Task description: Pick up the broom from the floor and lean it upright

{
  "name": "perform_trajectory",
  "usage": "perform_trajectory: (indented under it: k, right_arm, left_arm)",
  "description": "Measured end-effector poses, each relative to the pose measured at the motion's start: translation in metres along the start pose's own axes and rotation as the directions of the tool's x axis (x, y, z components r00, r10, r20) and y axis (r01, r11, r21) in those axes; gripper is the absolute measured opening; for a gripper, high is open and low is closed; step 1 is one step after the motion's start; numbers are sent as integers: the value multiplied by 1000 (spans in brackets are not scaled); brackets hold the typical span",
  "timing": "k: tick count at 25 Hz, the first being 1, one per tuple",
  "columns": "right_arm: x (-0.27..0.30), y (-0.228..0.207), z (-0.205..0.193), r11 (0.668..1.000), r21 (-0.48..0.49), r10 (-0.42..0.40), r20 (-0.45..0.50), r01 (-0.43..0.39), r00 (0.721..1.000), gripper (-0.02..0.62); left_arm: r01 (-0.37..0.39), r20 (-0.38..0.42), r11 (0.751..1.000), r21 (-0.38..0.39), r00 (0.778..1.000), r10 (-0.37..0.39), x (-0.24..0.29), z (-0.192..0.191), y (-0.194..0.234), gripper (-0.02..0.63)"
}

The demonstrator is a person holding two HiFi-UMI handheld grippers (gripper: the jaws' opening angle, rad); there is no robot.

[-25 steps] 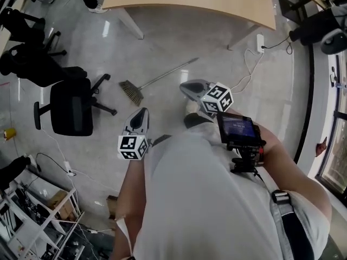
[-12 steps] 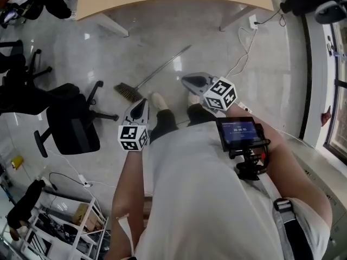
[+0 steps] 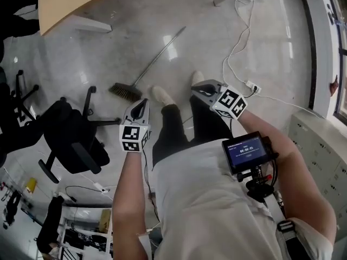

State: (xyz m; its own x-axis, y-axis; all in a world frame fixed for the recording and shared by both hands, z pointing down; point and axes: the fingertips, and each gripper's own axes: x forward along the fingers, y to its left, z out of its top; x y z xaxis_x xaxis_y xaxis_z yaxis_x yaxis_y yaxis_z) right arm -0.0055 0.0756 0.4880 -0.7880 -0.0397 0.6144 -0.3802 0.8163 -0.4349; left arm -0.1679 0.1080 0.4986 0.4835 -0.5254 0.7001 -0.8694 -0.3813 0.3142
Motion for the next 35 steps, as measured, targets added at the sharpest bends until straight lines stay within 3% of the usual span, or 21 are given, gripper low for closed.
perform_trajectory:
  k: [3,6,9,14,24,29,35]
  right_arm:
    - [-6,13,-1,999,33,-31,-40,32,999,18]
    - [-33,29,29,992,71,-95,-89,101,991,18]
    - [-52,21,47,988,92,-116,-120,127,986,17]
    - [-52,-13,19,991,78,-91,-170,106,981,18]
    - [-27,-73,-54,999,-42,0,-298,-13,955,18]
    - [-25,-122,-60,999,-7,-43,-255,43,966,18]
    - [-34,-182,-84,989,73,-112,-175,126,978,18]
  left_arm:
    - [73,-63,997,20,995,-72,-6,-11,-6,8]
    - [181,-129,983,23,976,-177,-22,-1,-21,8]
    - [217,-182,976,0,960,-214,-20,8,-32,8]
    - [195,-184,978,-70,961,-205,22,5,-48,8]
    - [180,-179,984,-10,967,-179,102,-5,-53,8]
    - [150,-179,988,-25,972,-152,152,-23,-32,8]
    - [169,-249,982,89,958,-142,238,-46,-28,9]
